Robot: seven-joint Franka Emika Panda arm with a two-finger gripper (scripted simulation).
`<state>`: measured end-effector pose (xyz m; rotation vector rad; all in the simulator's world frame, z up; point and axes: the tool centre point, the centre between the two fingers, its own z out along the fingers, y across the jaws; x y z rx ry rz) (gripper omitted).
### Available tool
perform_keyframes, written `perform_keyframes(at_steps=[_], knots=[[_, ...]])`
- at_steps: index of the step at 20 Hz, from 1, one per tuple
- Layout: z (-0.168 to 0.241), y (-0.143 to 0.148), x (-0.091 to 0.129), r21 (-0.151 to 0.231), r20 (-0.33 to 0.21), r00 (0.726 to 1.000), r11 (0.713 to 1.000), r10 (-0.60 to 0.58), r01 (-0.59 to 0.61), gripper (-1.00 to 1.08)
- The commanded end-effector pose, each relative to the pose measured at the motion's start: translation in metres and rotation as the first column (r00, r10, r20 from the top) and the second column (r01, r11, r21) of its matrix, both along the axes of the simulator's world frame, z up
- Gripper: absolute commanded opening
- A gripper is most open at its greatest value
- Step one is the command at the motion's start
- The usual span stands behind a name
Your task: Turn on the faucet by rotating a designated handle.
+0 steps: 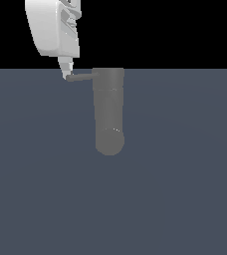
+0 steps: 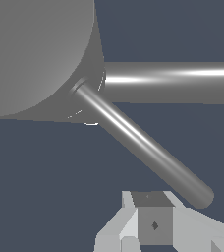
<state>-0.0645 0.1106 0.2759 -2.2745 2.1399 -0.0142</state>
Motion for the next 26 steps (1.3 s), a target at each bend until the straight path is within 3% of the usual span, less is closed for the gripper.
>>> perform_keyframes(at_steps=[1, 15, 17, 26], knots=[[-0.003, -0.019, -0.007, -0.005, -0.011, 1.000, 1.000, -0.023, 0.023, -1.00], [-0.005, -0.057, -0.041, -0.007, -0.019, 1.000, 1.000, -0.024, 0.024, -1.00], [0.000, -0.044, -0.035, -0.005, -0.003, 1.000, 1.000, -0.005, 0.005, -1.00], [-0.003, -0.101, -0.032, -0.006, -0.012, 1.000, 1.000, -0.015, 0.015, -1.00]])
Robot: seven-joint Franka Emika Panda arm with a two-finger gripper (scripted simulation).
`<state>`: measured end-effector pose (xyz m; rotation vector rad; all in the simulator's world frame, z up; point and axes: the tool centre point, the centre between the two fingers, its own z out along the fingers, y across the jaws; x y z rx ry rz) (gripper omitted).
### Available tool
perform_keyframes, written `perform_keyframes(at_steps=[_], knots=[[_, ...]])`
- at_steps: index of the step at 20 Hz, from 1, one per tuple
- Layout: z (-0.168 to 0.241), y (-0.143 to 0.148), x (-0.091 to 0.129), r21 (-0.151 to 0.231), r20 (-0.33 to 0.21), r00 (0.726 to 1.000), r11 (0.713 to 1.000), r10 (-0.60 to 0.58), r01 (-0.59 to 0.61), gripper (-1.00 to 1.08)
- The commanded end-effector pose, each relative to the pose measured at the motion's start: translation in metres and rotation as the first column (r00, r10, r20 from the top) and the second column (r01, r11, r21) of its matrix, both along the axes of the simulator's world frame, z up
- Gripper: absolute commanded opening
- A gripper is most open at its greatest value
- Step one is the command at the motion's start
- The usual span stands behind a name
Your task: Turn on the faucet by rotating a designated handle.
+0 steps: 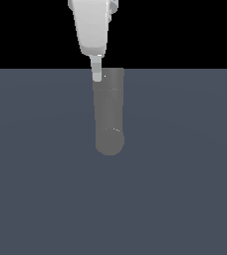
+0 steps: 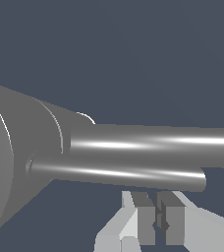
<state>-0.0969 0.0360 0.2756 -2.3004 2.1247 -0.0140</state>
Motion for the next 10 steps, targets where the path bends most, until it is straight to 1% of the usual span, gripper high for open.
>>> perform_keyframes(at_steps=[1, 8, 10], knots=[[-0.003, -0.033, 0.000, 0.000, -0.007, 0.999, 0.999, -0.034, 0.034, -1.00], [-0.005, -0.078, 0.002, -0.001, -0.013, 0.999, 0.999, -0.042, 0.042, -1.00], [-0.005, -0.084, 0.002, -0.001, -0.013, 0.999, 0.999, -0.043, 0.043, -1.00]])
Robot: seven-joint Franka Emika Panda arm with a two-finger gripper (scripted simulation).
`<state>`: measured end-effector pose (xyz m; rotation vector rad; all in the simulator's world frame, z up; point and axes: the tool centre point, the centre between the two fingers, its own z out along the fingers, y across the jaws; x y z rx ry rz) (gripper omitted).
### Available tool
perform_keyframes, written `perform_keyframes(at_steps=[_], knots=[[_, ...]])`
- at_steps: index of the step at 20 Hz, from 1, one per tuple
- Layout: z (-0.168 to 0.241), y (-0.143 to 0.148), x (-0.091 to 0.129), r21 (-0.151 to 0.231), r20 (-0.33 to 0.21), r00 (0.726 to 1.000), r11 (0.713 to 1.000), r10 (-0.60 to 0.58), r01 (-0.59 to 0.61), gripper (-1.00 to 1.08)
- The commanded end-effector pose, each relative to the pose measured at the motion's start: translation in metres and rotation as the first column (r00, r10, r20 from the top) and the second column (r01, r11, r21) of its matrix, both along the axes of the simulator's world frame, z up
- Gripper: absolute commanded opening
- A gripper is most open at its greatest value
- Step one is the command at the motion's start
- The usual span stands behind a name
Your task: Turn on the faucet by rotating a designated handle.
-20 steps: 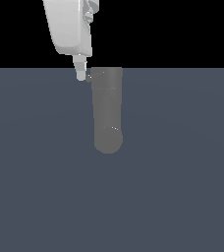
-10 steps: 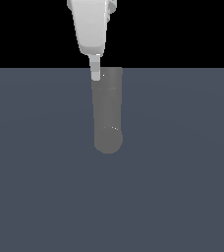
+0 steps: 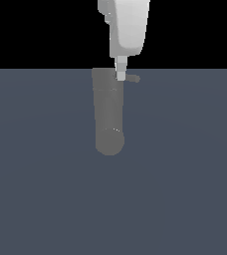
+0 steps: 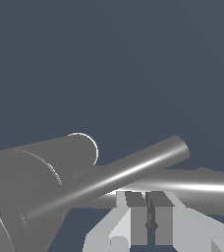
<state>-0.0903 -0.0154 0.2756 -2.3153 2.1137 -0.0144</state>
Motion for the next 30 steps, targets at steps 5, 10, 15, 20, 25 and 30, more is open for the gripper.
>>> perform_keyframes(at_steps=[5, 10, 15, 20, 25, 30], knots=[[-0.001, -0.013, 0.011, 0.000, -0.002, 1.000, 1.000, -0.008, 0.008, -1.00], [-0.002, -0.030, 0.025, 0.000, -0.004, 1.000, 1.000, -0.018, 0.018, -1.00], [-0.002, -0.046, 0.038, 0.000, -0.006, 1.000, 1.000, -0.027, 0.027, -1.00], [-0.003, -0.062, 0.051, 0.001, -0.008, 0.999, 0.999, -0.037, 0.037, -1.00], [-0.004, -0.078, 0.064, 0.001, -0.009, 0.999, 0.999, -0.046, 0.046, -1.00], [-0.005, -0.090, 0.074, 0.001, -0.011, 0.999, 0.999, -0.053, 0.053, -1.00]])
